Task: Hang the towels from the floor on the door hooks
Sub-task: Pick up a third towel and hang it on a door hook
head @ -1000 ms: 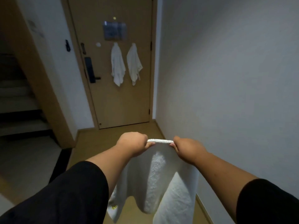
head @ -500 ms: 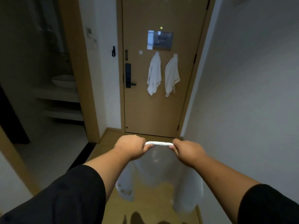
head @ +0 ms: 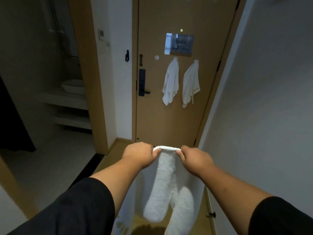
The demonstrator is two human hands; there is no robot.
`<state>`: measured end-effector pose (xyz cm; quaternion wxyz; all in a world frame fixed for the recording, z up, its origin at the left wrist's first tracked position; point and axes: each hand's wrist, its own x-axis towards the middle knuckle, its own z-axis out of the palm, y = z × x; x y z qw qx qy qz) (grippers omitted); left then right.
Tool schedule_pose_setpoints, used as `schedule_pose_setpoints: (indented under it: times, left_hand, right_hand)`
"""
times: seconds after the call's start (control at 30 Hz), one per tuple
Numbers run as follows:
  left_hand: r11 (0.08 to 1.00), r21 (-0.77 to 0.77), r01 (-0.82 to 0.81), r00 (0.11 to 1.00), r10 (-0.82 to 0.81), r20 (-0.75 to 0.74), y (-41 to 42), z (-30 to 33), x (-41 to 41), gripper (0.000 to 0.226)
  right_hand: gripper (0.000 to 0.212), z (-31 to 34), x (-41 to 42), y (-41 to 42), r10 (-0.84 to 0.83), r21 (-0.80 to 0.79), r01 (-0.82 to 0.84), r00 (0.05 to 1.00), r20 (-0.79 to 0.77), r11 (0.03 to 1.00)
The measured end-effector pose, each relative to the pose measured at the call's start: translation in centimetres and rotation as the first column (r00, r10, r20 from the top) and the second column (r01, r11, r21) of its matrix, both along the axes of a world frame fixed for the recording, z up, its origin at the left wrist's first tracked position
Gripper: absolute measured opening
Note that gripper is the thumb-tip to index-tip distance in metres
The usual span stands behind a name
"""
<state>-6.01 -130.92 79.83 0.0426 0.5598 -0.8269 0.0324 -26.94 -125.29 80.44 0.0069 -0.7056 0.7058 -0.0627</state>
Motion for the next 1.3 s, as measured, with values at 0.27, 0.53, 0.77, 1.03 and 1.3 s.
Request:
schedule_pose_setpoints:
  times: [0.27,0.53,0.77,1.03,1.3]
  left_hand:
    - [0.992,0.079,0.098,0.961,-0.074,-0.265,-13.3,-0.1,2.5,0.038]
    - [0.977,0.104,0.186,0.817,-0.094,-0.57,-23.4,0.5,4.7,0.022]
    - [0.991,0.006,0.13,0.932,-0.121,-0.341,-31.9,1.2,5.9,0.035]
    - [0.996,-0.01,0.09,0.974,-0.09,-0.209,-43.3,0.0,3.8,0.041]
    - [1.0,0.013,0.028,0.977,-0.025,-0.213,-57.1,-0.3,-0.3,0.042]
  right_hand:
    - [0.039,-0.4,4.2,-12.7,-0.089,-0.065,0.102,0.98,0.177,0.993]
    - [0.038,0.1,7.9,-22.7,-0.115,-0.102,0.148,0.954,0.277,0.984]
    - [0.04,0.5,7.5,-31.2,-0.076,-0.109,0.11,0.959,0.274,0.988]
    - [0.041,-1.9,5.2,-43.8,-0.026,-0.057,0.043,0.961,0.275,0.997]
    - [0.047,-2.0,0.0,-58.9,0.077,-0.092,-0.052,0.954,0.291,0.994]
